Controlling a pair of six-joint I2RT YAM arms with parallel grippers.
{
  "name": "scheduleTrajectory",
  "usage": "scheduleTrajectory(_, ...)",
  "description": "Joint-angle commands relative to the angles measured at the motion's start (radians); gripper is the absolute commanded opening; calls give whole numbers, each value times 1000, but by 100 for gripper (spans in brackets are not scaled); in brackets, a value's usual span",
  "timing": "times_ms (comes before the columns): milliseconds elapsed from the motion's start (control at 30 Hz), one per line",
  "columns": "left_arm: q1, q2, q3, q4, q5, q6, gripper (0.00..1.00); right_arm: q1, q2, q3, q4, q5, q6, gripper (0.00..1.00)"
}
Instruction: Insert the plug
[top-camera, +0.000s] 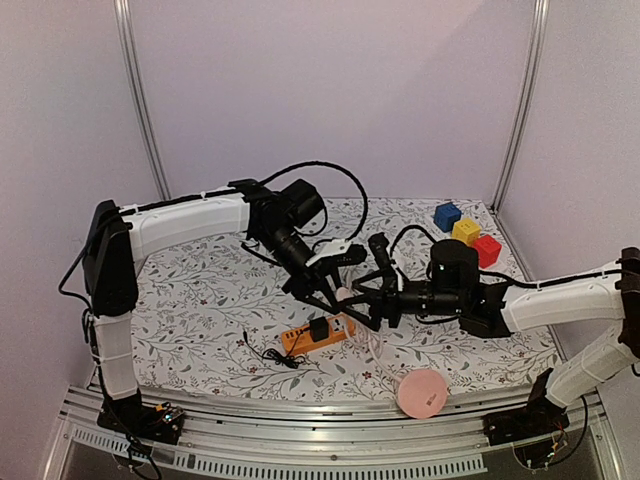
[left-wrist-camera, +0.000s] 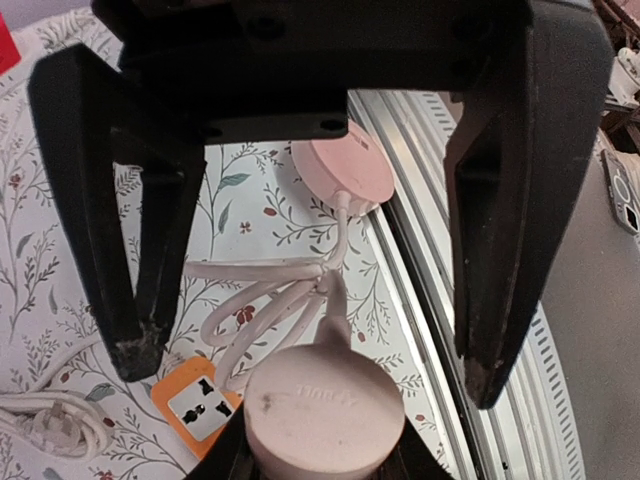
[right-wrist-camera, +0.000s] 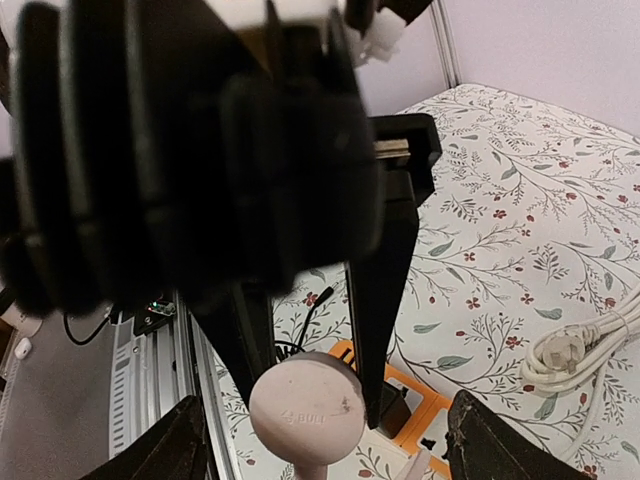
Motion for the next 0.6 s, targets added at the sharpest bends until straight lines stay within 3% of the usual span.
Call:
scheduleTrajectory(0,-11,14,32,-9,19,12,0,-2,47,24,9,-16,-10,79)
scheduleTrajectory(200,-13,24,42,-11,22,8,0,-3,71,41,20,-22,-7,67)
scheduleTrajectory(400,-13,27,49,-16,24,9,0,-2,84,49,41,-33,2,43)
scheduleTrajectory(567,-13,29,59,-18,21,10,0,-2,99,40,40,-36,23,40)
